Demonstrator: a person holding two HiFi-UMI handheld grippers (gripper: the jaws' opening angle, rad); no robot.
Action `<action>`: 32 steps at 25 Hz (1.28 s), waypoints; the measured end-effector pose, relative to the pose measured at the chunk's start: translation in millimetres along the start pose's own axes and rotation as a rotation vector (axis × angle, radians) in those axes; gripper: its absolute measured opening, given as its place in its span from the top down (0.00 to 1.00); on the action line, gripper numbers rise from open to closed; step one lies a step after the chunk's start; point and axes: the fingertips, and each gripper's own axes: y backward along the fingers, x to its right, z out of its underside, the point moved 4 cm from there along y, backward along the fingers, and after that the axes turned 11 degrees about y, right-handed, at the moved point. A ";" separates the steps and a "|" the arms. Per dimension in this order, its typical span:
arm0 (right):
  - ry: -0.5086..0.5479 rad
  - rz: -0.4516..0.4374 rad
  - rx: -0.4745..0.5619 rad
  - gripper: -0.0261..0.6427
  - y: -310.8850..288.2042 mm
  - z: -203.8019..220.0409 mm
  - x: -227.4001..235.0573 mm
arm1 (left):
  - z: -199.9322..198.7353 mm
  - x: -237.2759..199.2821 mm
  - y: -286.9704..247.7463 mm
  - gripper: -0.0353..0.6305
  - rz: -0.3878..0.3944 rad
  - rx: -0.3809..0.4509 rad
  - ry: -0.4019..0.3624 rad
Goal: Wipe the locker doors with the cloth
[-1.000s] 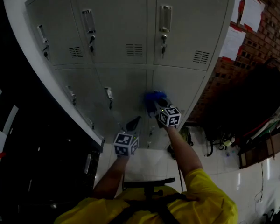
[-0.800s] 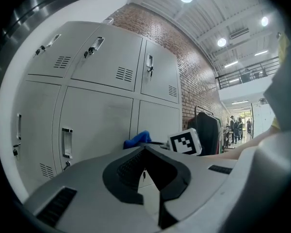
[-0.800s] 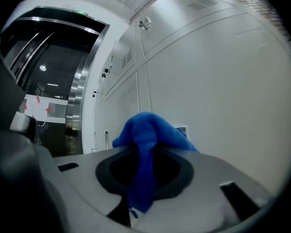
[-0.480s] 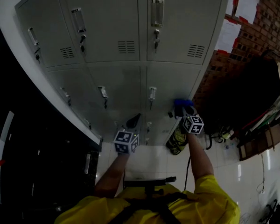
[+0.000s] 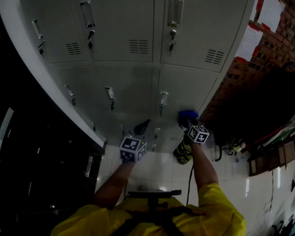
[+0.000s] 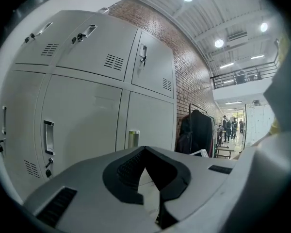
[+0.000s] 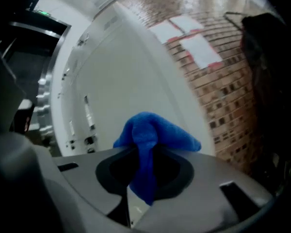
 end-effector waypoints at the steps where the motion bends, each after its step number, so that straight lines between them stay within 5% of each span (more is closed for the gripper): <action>1: 0.043 -0.058 -0.016 0.85 -11.0 2.3 -23.9 | 0.8 -3.7 3.4 0.95 -0.010 -0.003 0.001; 6: 0.081 -0.210 -0.028 0.85 -65.7 6.4 -127.1 | 1.6 -26.1 24.8 0.94 -0.072 -0.004 0.016; 12: 0.001 -0.249 -0.056 0.85 -78.9 25.5 -160.3 | 4.8 -34.4 40.6 0.95 -0.082 -0.004 0.027; 17: -0.036 -0.096 -0.058 0.85 -23.9 19.9 -115.6 | 1.0 -31.8 33.0 0.95 -0.058 -0.010 0.019; 21: -0.020 -0.009 0.037 0.85 82.6 -34.1 -88.7 | -5.5 -22.9 27.7 0.94 -0.025 0.001 -0.004; 24: 0.075 0.080 0.093 0.85 146.4 -82.4 -99.9 | -2.5 -22.2 23.3 0.95 -0.017 0.013 0.027; 28: 0.199 0.089 0.143 0.85 174.4 -99.2 -132.0 | 6.4 -14.4 19.9 0.94 0.002 0.027 0.007; 32: 0.121 0.123 0.146 0.85 191.3 -91.9 -143.9 | 13.6 2.5 26.6 0.94 0.036 0.022 -0.064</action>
